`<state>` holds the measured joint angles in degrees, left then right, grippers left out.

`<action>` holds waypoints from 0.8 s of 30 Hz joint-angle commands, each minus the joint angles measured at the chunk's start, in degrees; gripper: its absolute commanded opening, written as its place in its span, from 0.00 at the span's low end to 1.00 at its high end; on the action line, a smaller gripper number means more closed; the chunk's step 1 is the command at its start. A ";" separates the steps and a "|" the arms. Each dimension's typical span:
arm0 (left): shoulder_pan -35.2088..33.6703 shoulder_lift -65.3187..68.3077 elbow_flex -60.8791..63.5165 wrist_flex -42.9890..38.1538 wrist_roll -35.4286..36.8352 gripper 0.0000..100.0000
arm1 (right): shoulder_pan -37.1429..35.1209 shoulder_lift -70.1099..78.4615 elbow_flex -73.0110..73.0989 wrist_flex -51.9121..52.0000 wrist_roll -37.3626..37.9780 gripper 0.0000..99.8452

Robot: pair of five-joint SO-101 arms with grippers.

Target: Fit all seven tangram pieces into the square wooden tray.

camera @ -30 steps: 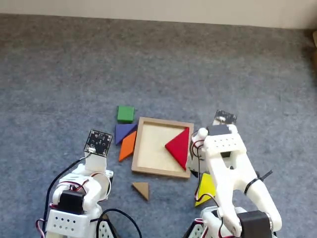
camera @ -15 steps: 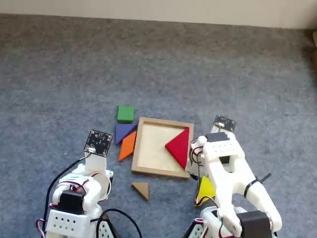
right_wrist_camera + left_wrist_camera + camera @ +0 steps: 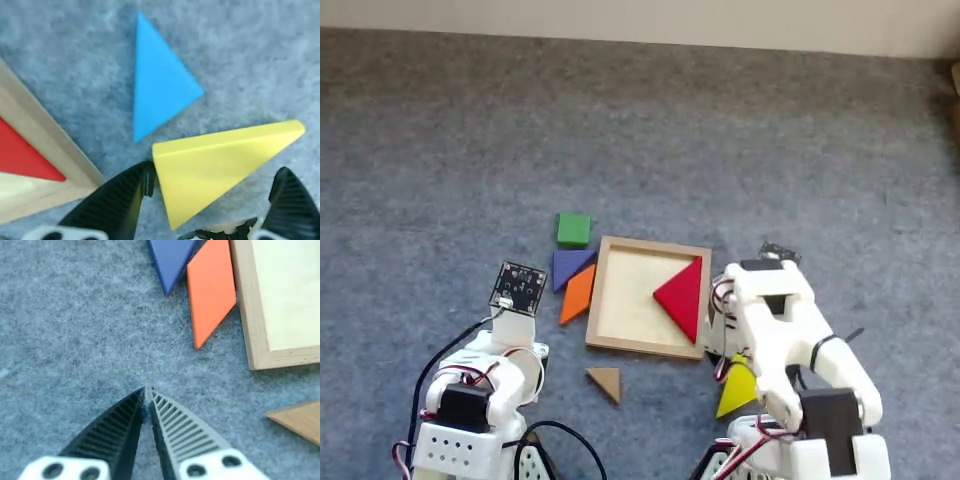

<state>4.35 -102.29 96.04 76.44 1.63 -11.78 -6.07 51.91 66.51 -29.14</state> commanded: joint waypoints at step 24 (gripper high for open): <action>-0.48 -1.27 1.10 0.09 0.53 0.00 | 0.92 -3.82 -12.18 -1.36 34.99 0.36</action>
<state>4.35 -102.29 96.04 76.44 1.63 -11.43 -6.24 42.77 65.54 3.38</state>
